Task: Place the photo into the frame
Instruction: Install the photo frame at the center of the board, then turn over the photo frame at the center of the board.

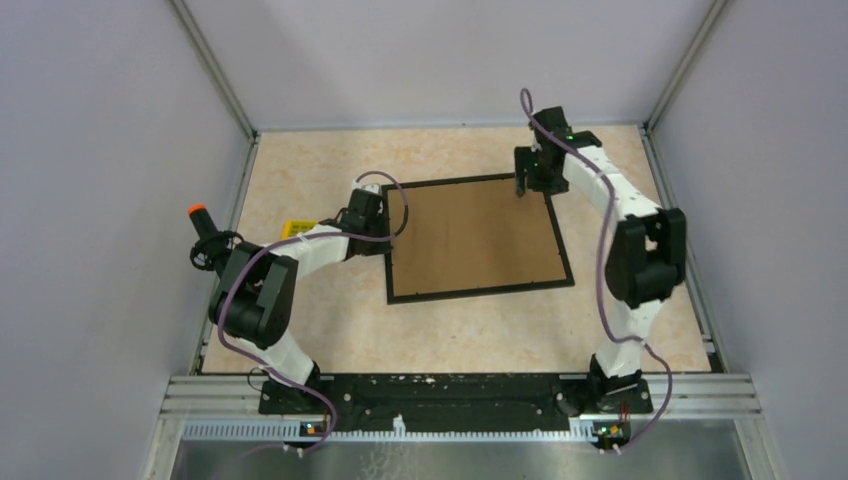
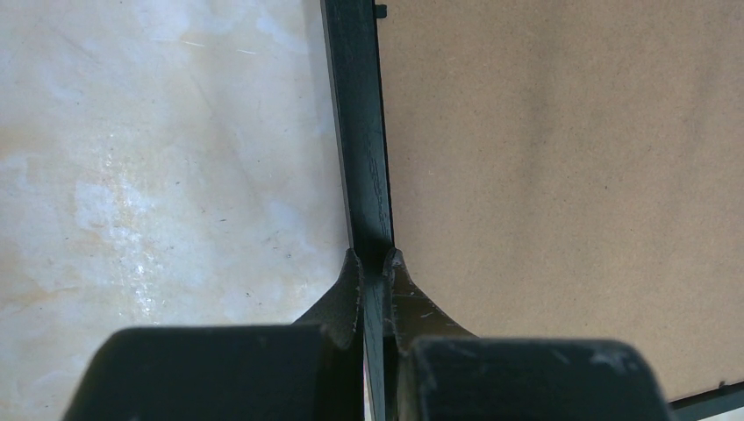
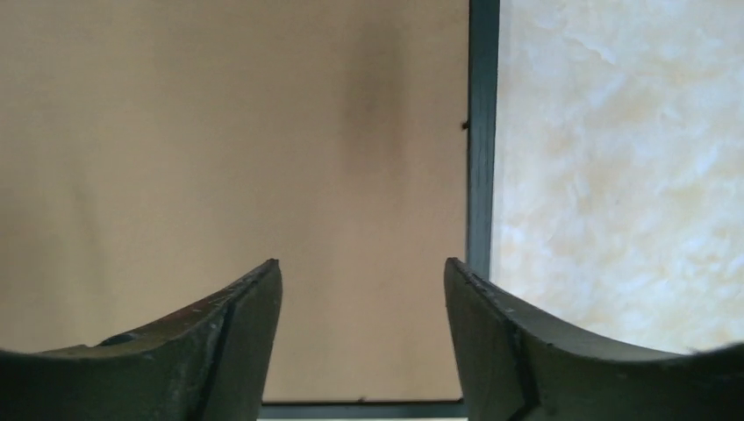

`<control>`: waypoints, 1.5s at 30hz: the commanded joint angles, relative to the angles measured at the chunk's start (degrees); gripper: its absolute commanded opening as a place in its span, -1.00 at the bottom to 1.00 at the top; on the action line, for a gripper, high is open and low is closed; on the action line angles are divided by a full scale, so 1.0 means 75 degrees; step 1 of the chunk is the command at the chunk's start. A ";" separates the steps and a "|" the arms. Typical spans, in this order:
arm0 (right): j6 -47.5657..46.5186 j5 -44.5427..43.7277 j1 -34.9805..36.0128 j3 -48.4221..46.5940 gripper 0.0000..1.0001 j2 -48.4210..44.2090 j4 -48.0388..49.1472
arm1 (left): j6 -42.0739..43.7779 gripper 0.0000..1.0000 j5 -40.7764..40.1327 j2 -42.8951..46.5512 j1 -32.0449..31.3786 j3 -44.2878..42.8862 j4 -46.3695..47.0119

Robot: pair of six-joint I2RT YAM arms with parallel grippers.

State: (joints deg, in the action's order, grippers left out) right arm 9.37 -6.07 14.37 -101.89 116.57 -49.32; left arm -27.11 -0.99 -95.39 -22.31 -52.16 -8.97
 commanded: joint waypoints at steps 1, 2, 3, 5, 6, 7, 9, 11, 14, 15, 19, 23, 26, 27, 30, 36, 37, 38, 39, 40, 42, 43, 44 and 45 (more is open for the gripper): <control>0.1432 0.0556 0.0017 0.2672 0.40 -0.3312 0.1757 | -0.0099 -1.00 0.0526 -0.0437 -0.0131 0.0222 -0.0548; 0.1569 0.0782 0.0017 0.3354 0.45 -0.3763 0.2070 | -0.0108 -1.00 0.0527 -0.0440 -0.0131 0.0206 -0.0573; 0.1652 0.1072 0.0017 0.3873 0.46 -0.4075 0.2295 | -0.0118 -1.00 0.0511 -0.0435 -0.0131 0.0199 -0.0600; 0.1712 0.1434 0.0017 0.4599 0.47 -0.4472 0.2289 | -0.0154 -1.00 0.0470 -0.0404 -0.0131 0.0193 -0.0624; 0.1758 0.1528 0.0017 0.4891 0.47 -0.4622 0.2205 | -0.0164 -1.00 0.0447 -0.0362 -0.0131 0.0203 -0.0640; 0.1793 0.1570 0.0026 0.5175 0.47 -0.4818 0.2176 | -0.0169 -1.00 0.0446 -0.0308 -0.0131 0.0213 -0.0664; 0.2015 0.1389 0.0000 0.5814 0.48 -0.5322 0.2172 | -0.0190 -1.00 0.0559 -0.0197 -0.0143 0.0241 -0.0724; 0.2600 0.0974 -0.0098 0.6451 0.48 -0.5877 0.2156 | -0.0274 -0.98 0.0758 -0.0116 -0.0152 0.0373 -0.0703; 0.4414 0.0229 -0.0341 0.7280 0.48 -0.6518 0.1840 | -0.0487 -0.90 0.0991 0.0155 -0.0196 0.0726 -0.0671; 0.4998 0.0086 -0.0397 0.7460 0.46 -0.6629 0.1588 | -0.0541 -0.74 0.0999 0.0354 -0.0245 0.0869 -0.0629; 0.6374 0.0485 -0.0423 0.8360 0.35 -0.6841 0.1870 | -0.0615 -0.12 0.1030 0.1366 -0.0443 0.1163 -0.0623; 0.6859 0.0451 -0.0463 0.8732 0.23 -0.6427 0.2471 | -0.0617 0.26 0.1160 0.2259 -0.0673 0.0960 -0.1108; 0.7004 0.0233 -0.0495 0.8690 0.08 -0.6037 0.2607 | -0.0654 0.59 0.1038 0.2928 -0.1098 0.0902 -0.1377; 0.7057 0.0180 -0.0507 0.8706 -0.01 -0.5967 0.2668 | -0.0680 0.68 0.0996 0.3130 -0.1316 0.0922 -0.1356; 0.7203 0.0056 -0.0578 0.8883 -0.11 -0.5855 0.3006 | -0.0567 0.88 0.0913 0.3555 -0.2394 0.1007 -0.0784; 0.7469 0.0146 -0.0727 0.9191 -0.11 -0.5726 0.3543 | 0.0421 0.97 0.0266 0.2996 -0.4546 0.0484 0.0071; 0.7520 0.0266 -0.0773 0.9209 -0.14 -0.5635 0.3550 | 0.0652 0.97 -0.0009 0.2701 -0.4813 0.0273 0.0115; 0.7577 0.0351 -0.0793 0.9223 -0.23 -0.5517 0.3574 | 0.1093 0.97 -0.0330 0.2432 -0.5113 0.0076 0.0144; 0.7636 0.0393 -0.0827 0.9209 -0.35 -0.5461 0.3557 | 0.1370 0.97 -0.0687 0.2137 -0.5452 -0.0125 0.0176; 0.7722 0.0411 -0.0850 0.9188 -0.46 -0.5375 0.3484 | 0.1813 0.97 -0.1099 0.1866 -0.5771 -0.0290 0.0216; 0.7834 0.0527 -0.0902 0.9117 -0.66 -0.5275 0.3429 | 0.3004 0.97 -0.1941 0.1279 -0.6389 -0.0521 0.0430; 0.7880 0.0604 -0.0924 0.9060 -0.77 -0.5268 0.3391 | 0.3556 0.97 -0.2199 0.1015 -0.6590 -0.0558 0.0649; 0.7931 0.0673 -0.0947 0.8982 -0.89 -0.5263 0.3291 | 0.4110 0.97 -0.2362 0.0733 -0.6754 -0.0617 0.0853; 0.7954 0.0695 -0.0964 0.8879 -1.00 -0.5274 0.3132 | 0.4502 0.97 -0.2495 0.0481 -0.6880 -0.0724 0.0945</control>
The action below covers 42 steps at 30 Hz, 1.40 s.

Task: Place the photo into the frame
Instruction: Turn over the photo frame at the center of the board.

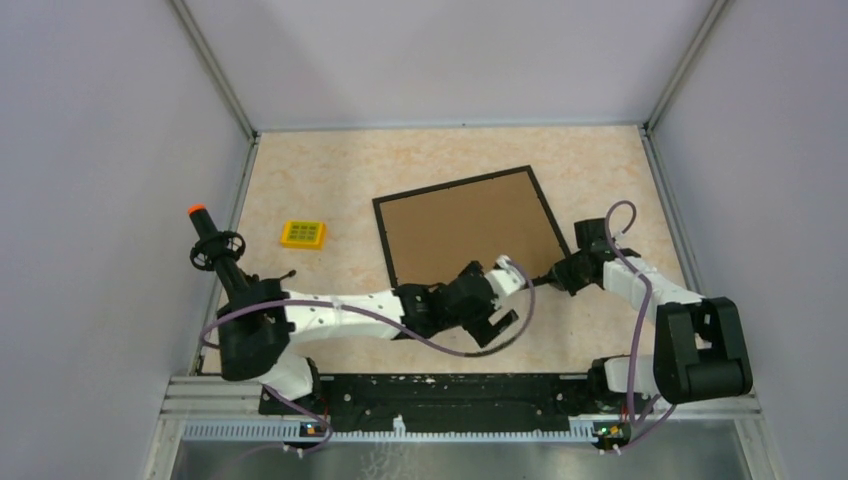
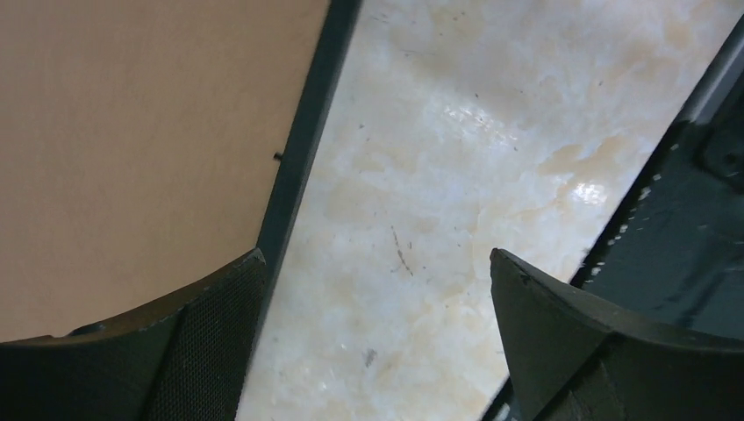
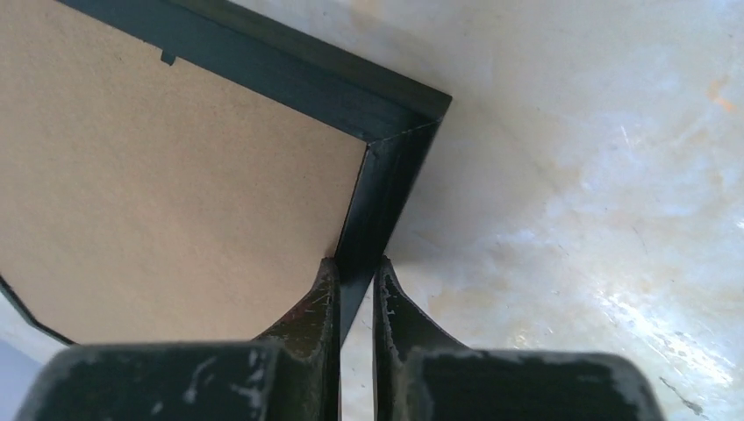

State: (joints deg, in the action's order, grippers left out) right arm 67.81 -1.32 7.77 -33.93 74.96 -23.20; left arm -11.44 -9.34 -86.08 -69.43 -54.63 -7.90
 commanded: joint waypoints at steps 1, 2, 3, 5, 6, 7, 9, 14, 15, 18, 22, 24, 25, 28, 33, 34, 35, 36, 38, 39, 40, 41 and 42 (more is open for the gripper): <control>0.0179 0.0077 -0.0086 -0.0327 -1.00 0.0251 -0.0554 | 0.2644 0.97 -0.1574 -0.1021 -0.0692 -0.0536 0.0854; 0.0190 0.0126 -0.0087 -0.0485 -1.00 0.0228 -0.0755 | 0.2938 0.97 -0.1799 -0.1257 -0.0743 -0.0654 0.0948; 0.0160 0.0142 -0.0093 -0.0640 -1.00 0.0200 -0.0996 | 0.3169 0.97 -0.1918 -0.1462 -0.0769 -0.0821 0.0971; 0.0076 0.0379 -0.0096 -0.0986 -1.00 0.0144 -0.1431 | 0.3637 0.97 -0.2306 -0.1885 -0.0827 -0.1102 0.0998; 0.0055 0.0457 -0.0091 -0.1214 -1.00 0.0113 -0.1638 | 0.3868 0.97 -0.2611 -0.2128 -0.0866 -0.1214 0.1244; 0.0037 0.0512 -0.0090 -0.1376 -1.00 0.0105 -0.1840 | 0.4044 0.97 -0.2945 -0.2336 -0.0878 -0.1259 0.1556; 0.0060 0.0599 -0.0097 -0.1636 -1.00 0.0111 -0.2186 | 0.4336 0.97 -0.3157 -0.2678 -0.0888 -0.1442 0.1645; -0.0028 0.0794 -0.0106 -0.2086 -1.00 0.0241 -0.2740 | 0.5057 0.97 -0.4028 -0.3483 -0.1011 -0.1804 0.1857; -0.0040 0.0867 -0.0110 -0.2090 -1.00 0.0228 -0.2744 | 0.5375 0.97 -0.4360 -0.3636 -0.1028 -0.1825 0.1993; 0.0019 0.1079 -0.0108 -0.1977 -1.00 0.0176 -0.2627 | 0.6183 0.93 -0.5566 -0.4106 -0.1026 -0.1918 0.2582; 0.0137 0.1161 -0.0139 -0.1779 -1.00 0.0003 -0.2512 | 0.7636 0.70 -0.6268 -0.4594 -0.0906 -0.1789 0.3953; 0.0156 0.1161 -0.0151 -0.1741 -1.00 -0.0079 -0.2523 | 0.8101 0.45 -0.6454 -0.4583 -0.0839 -0.1719 0.4674; 0.0168 0.1171 -0.0157 -0.1734 -1.00 -0.0126 -0.2510 | 0.8296 0.31 -0.6521 -0.4547 -0.0823 -0.1700 0.4932; -0.0011 0.1221 -0.0179 -0.1780 -1.00 -0.0298 -0.2407 | 0.8922 -0.04 -0.6613 -0.4354 -0.0815 -0.1581 0.5610; -0.1252 0.0422 -0.0179 -0.2764 0.33 -0.0946 -0.2306 | 0.8816 -0.52 -0.6472 -0.3643 -0.0772 -0.1740 0.5186; -0.1659 0.0082 -0.0172 -0.3150 0.57 -0.1101 -0.2437 | 0.8742 -0.66 -0.6451 -0.3528 -0.0742 -0.1851 0.5004; -0.2151 -0.0399 -0.0179 -0.3602 0.76 -0.1248 -0.2609 | 0.8703 -0.78 -0.6482 -0.3428 -0.0706 -0.2014 0.4830; -0.2693 -0.0742 -0.0177 -0.3965 0.91 -0.1411 -0.2653 | 0.8688 -0.94 -0.6532 -0.3342 -0.0688 -0.2171 0.4698; -0.3648 -0.0877 -0.0181 -0.4589 0.97 -0.1774 -0.2569 | 0.8677 -1.00 -0.6540 -0.3136 -0.0665 -0.2483 0.4492; -0.3970 -0.0922 -0.0181 -0.4840 0.97 -0.1949 -0.2605 | 0.8572 -1.00 -0.6512 -0.3036 -0.0643 -0.2676 0.4312; -0.4233 -0.0869 -0.0181 -0.5091 0.98 -0.2107 -0.2629 | 0.8401 -1.00 -0.6521 -0.2940 -0.0613 -0.2920 0.4043; -0.4419 -0.0852 -0.0177 -0.5301 0.98 -0.2253 -0.2678 | 0.8161 -1.00 -0.6493 -0.2833 -0.0577 -0.3160 0.3615; -0.4515 -0.0860 -0.0180 -0.5508 0.98 -0.2407 -0.2758 | 0.7740 -1.00 -0.6392 -0.2696 -0.0521 -0.3458 0.3149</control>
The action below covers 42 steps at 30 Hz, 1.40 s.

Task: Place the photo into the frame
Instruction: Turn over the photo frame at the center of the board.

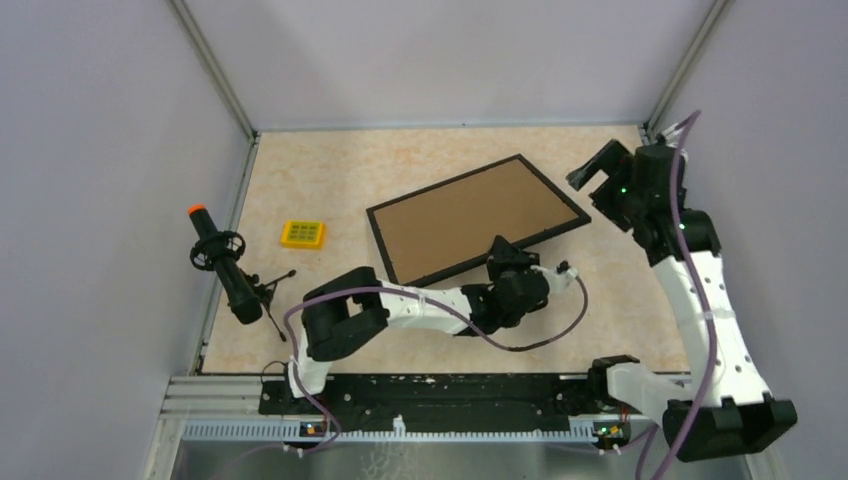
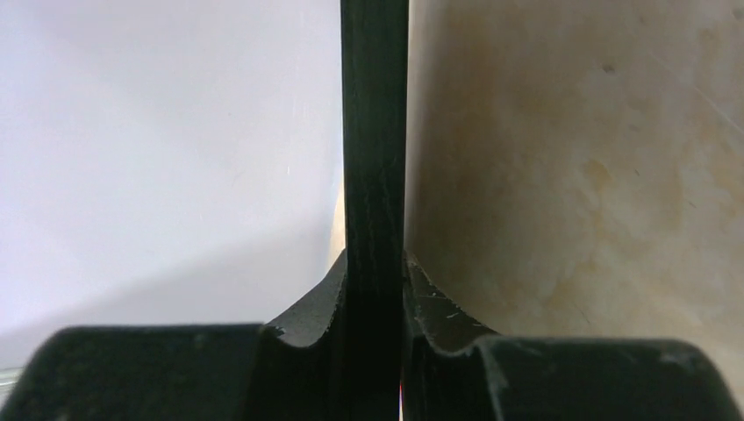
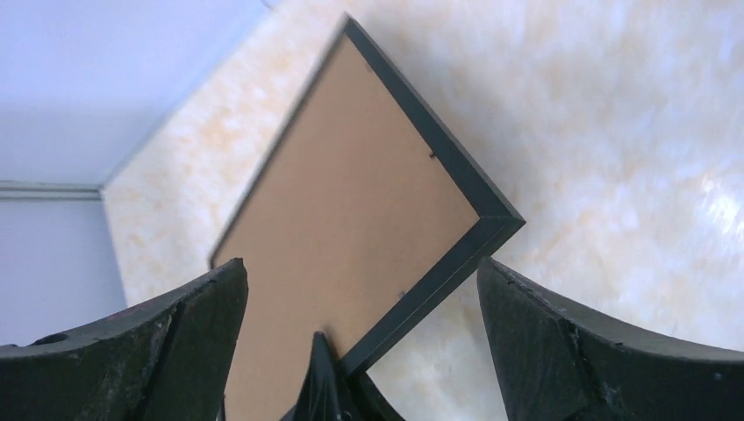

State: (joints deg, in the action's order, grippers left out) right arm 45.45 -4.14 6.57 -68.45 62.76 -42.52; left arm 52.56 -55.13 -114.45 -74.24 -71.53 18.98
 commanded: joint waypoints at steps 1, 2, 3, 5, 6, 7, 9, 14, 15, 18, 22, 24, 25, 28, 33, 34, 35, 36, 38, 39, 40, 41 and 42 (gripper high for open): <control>-0.1645 -0.0392 -0.0017 -0.1124 0.98 -0.0922 -0.0203 | -0.1337 -1.00 -0.0134 0.1227 0.0180 -0.1527 -0.1018; -0.1820 -0.0193 -0.0020 -0.1227 0.98 -0.1125 -0.0162 | -0.1936 -1.00 0.0007 0.1335 0.0243 -0.1896 -0.1637; -0.1924 -0.0026 -0.0011 -0.1328 0.98 -0.1261 -0.0120 | -0.2641 -1.00 0.0189 0.1428 0.0361 -0.2287 -0.2302; -0.2011 0.0266 -0.0016 -0.1501 0.98 -0.1440 -0.0099 | -0.4045 -1.00 0.0742 0.1595 0.0598 -0.3118 -0.3838; -0.2033 0.0326 -0.0020 -0.1608 0.98 -0.1482 -0.0121 | -0.4809 -1.00 0.1044 0.1703 0.0758 -0.3665 -0.4549; -0.2054 0.0331 -0.0020 -0.1720 0.98 -0.1497 -0.0200 | -0.5528 -1.00 0.1503 0.1781 0.0936 -0.3979 -0.5131; -0.2104 0.0255 -0.0010 -0.1949 0.98 -0.1503 -0.0349 | -0.7011 -1.00 0.2658 0.1992 0.1461 -0.4495 -0.6188; -0.2125 0.0153 -0.0020 -0.2084 0.98 -0.1599 -0.0442 | -0.9309 -1.00 0.4792 0.2616 0.2568 -0.4795 -0.7075; -0.2114 0.0154 -0.0014 -0.2061 0.98 -0.1611 -0.0435 | -0.9511 -1.00 0.4910 0.2676 0.2701 -0.4896 -0.7184; -0.2077 0.0142 -0.0020 -0.1984 0.98 -0.1619 -0.0430 | -0.9636 -1.00 0.4619 0.2482 0.2897 -0.5768 -0.7953; -0.1990 0.0162 -0.0014 -0.1805 0.98 -0.1628 -0.0380 | -0.9480 -1.00 0.3977 0.2275 0.3274 -0.6659 -0.8526; -0.1961 0.0192 -0.0017 -0.1676 0.98 -0.1634 -0.0326 | -0.9517 -1.00 0.4004 0.2454 0.3539 -0.6561 -0.8424; -0.1949 0.0219 -0.0017 -0.1629 0.98 -0.1631 -0.0305 | -0.9600 -1.00 0.4157 0.2536 0.3691 -0.6520 -0.8387; -0.1935 0.0235 -0.0020 -0.1534 0.98 -0.1585 -0.0295 | -1.0020 -1.00 0.4974 0.2829 0.4278 -0.6177 -0.8210; -0.1878 0.0372 -0.0018 -0.1297 0.98 -0.1572 -0.0182 | -1.1205 -1.00 0.7771 0.3344 0.5735 -0.4715 -0.7428; -0.1864 0.0391 -0.0019 -0.1252 0.98 -0.1561 -0.0171 | -1.1374 -1.00 0.8184 0.3480 0.5941 -0.4341 -0.7170; -0.1874 0.0402 -0.0011 -0.1230 0.98 -0.1551 -0.0161 | -1.1527 -1.00 0.8575 0.3590 0.6124 -0.3983 -0.6914; -0.1879 0.0406 -0.0018 -0.1199 0.98 -0.1543 -0.0155 | -1.1689 -1.00 0.8956 0.3713 0.6315 -0.3615 -0.6671; -0.1876 0.0438 -0.0019 -0.1155 0.98 -0.1519 -0.0140 | -1.2006 -1.00 0.9506 0.3897 0.6618 -0.2960 -0.6245; -0.1875 0.0455 -0.0011 -0.1143 0.98 -0.1514 -0.0148 | -1.2148 -1.00 0.9657 0.3999 0.6750 -0.2609 -0.5998; -0.1873 0.0476 -0.0019 -0.1112 0.98 -0.1513 -0.0141 | -1.2285 -1.00 0.9777 0.4115 0.6878 -0.2278 -0.5775; -0.1876 0.0487 -0.0016 -0.1085 0.98 -0.1513 -0.0132 | -1.2478 -1.00 0.9863 0.4264 0.7054 -0.1876 -0.5518; -0.1875 0.0494 -0.0017 -0.1042 0.98 -0.1523 -0.0125 | -1.2614 -1.00 0.9920 0.4429 0.7192 -0.1420 -0.5144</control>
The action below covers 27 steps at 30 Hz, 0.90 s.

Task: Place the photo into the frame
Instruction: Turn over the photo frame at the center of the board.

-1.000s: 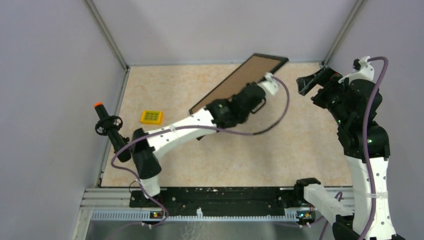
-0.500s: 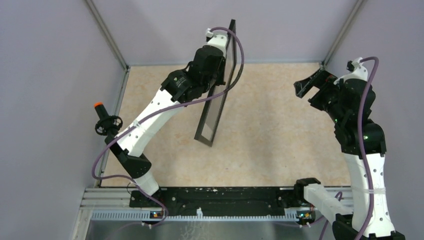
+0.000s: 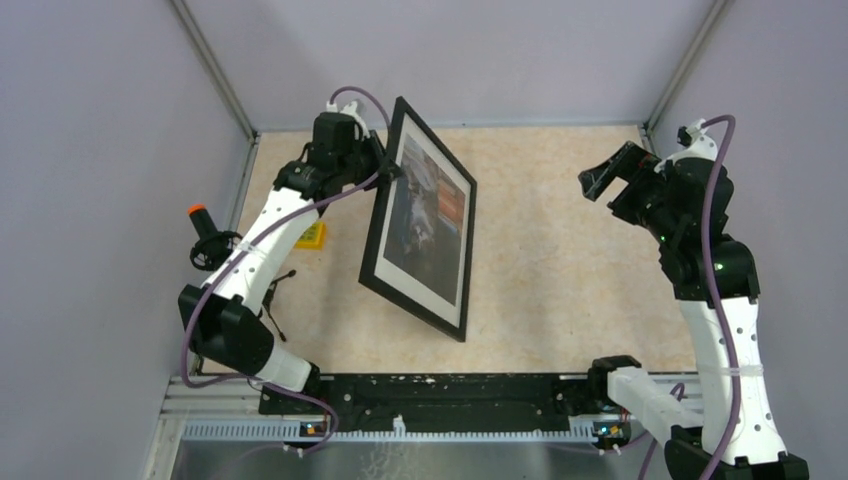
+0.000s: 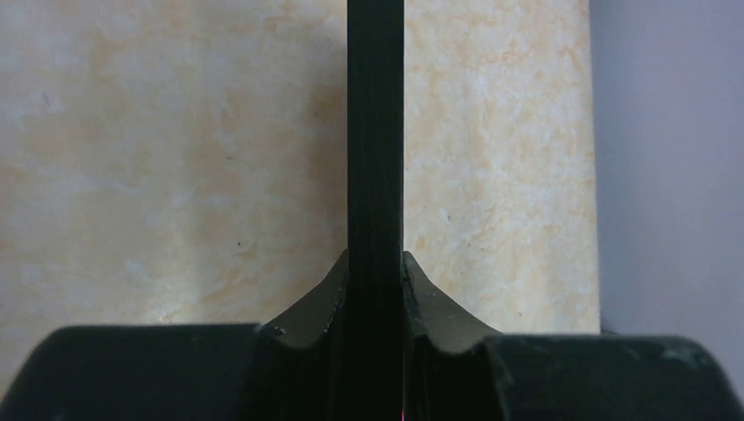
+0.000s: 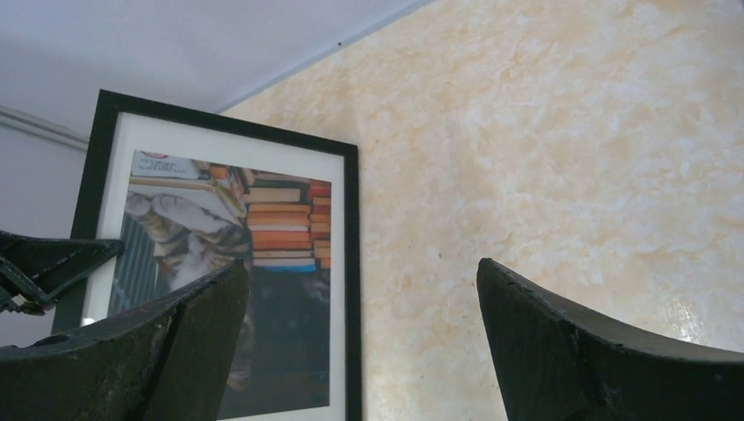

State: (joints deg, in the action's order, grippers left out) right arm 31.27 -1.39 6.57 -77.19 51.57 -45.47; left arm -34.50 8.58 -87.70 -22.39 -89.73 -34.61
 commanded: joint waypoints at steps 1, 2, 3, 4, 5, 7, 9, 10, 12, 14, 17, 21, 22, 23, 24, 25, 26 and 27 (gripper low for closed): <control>0.0011 0.0135 -0.0017 0.0172 0.98 -0.0032 0.0273 | -0.1083 -1.00 0.1429 0.1026 0.0432 0.1410 0.2318; 0.0004 0.0133 -0.0020 0.0220 0.98 -0.0029 0.0274 | -0.1047 -1.00 0.1326 0.1124 0.0613 0.1728 0.2431; 0.0003 0.0141 -0.0020 0.0267 0.98 -0.0022 0.0274 | -0.0984 -1.00 0.1235 0.1136 0.0741 0.1868 0.2372; 0.0003 0.0152 -0.0017 0.0318 0.98 -0.0021 0.0274 | -0.0933 -1.00 0.1210 0.1172 0.0887 0.2066 0.2352; 0.0002 0.0150 -0.0020 0.0379 0.98 -0.0016 0.0278 | -0.0914 -1.00 0.1191 0.1242 0.1027 0.2364 0.2516; 0.0014 0.0160 -0.0020 0.0493 0.98 -0.0009 0.0294 | -0.0779 -1.00 0.0790 0.1399 0.1214 0.2905 0.2931; 0.0044 0.0382 -0.0020 0.0635 0.98 -0.0003 0.0356 | -0.0563 -1.00 0.0608 0.1298 0.1451 0.3235 0.3241; 0.0059 0.0429 -0.0011 0.0690 0.98 0.0008 0.0372 | -0.0484 -1.00 0.0678 0.1144 0.1588 0.3313 0.3347; 0.0091 0.0512 -0.0017 0.0798 0.98 0.0033 0.0400 | -0.0350 -1.00 0.0883 0.0751 0.1790 0.3302 0.3501; 0.0095 0.0559 -0.0014 0.0838 0.98 0.0071 0.0414 | -0.0255 -1.00 0.1238 0.0319 0.1867 0.3183 0.3589; 0.0107 0.0572 -0.0014 0.0899 0.98 0.0096 0.0423 | -0.0454 -1.00 0.2268 -0.0388 0.1824 0.3042 0.3753; -0.0008 0.0768 -0.0020 0.0867 0.98 0.0131 0.0444 | -0.1030 -1.00 0.2521 -0.0801 0.1057 0.3616 0.4540; -0.0019 0.0810 -0.0019 0.0831 0.98 0.0132 0.0449 | -0.1254 -1.00 0.2242 -0.0789 0.0802 0.3900 0.4815; -0.0020 0.0833 -0.0020 0.0801 0.98 0.0132 0.0448 | -0.1584 -1.00 0.2020 -0.0737 0.0533 0.4225 0.5303; -0.0012 0.0849 -0.0020 0.0773 0.98 0.0132 0.0450 | -0.1958 -1.00 0.1735 -0.0697 0.0269 0.4552 0.5802; -0.0012 0.0853 -0.0019 0.0739 0.98 0.0129 0.0450 | -0.2346 -1.00 0.1406 -0.0710 -0.0040 0.4825 0.6333; 0.0006 0.0853 -0.0017 0.0720 0.98 0.0133 0.0450 | -0.2684 -1.00 0.1100 -0.0792 -0.0369 0.4984 0.6760; 0.0014 0.0853 -0.0020 0.0694 0.98 0.0132 0.0438 | -0.2986 -1.00 0.0789 -0.0950 -0.0712 0.5011 0.7153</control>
State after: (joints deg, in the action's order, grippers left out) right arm 31.59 3.84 6.57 -70.08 52.75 -44.12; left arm -50.04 21.47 -93.30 -18.85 -56.38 8.01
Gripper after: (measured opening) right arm 0.988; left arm 0.277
